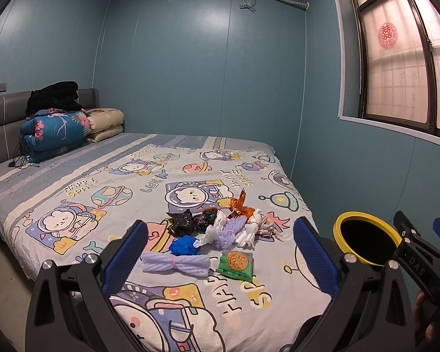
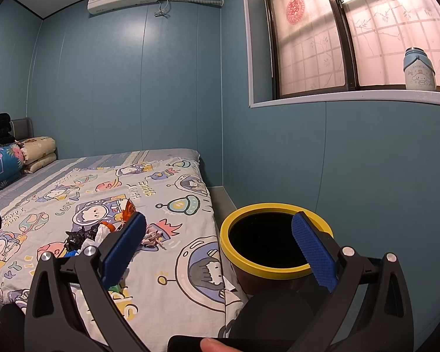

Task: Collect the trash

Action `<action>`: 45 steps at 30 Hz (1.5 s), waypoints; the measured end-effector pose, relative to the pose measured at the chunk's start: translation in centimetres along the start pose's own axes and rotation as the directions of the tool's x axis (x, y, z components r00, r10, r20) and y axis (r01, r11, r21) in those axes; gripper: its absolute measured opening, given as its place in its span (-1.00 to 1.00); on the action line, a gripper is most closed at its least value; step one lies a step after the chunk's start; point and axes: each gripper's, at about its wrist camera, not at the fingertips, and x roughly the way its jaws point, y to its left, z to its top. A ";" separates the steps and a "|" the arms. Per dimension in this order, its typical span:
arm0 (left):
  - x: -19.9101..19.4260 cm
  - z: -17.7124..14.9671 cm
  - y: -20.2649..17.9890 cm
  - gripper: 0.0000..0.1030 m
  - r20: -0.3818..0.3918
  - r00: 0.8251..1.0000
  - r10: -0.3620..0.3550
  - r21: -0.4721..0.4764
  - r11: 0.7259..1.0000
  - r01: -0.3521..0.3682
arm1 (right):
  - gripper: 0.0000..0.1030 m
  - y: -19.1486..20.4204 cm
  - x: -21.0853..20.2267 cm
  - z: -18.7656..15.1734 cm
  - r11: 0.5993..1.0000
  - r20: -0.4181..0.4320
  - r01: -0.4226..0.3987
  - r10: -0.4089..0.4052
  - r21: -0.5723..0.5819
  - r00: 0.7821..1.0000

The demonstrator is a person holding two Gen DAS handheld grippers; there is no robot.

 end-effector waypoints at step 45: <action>12.8 -4.0 8.6 0.86 -0.291 0.954 0.078 0.036 0.997 -0.070 | 0.85 5.0 10.9 -3.2 0.923 -0.355 -0.374 0.321 -0.092 0.878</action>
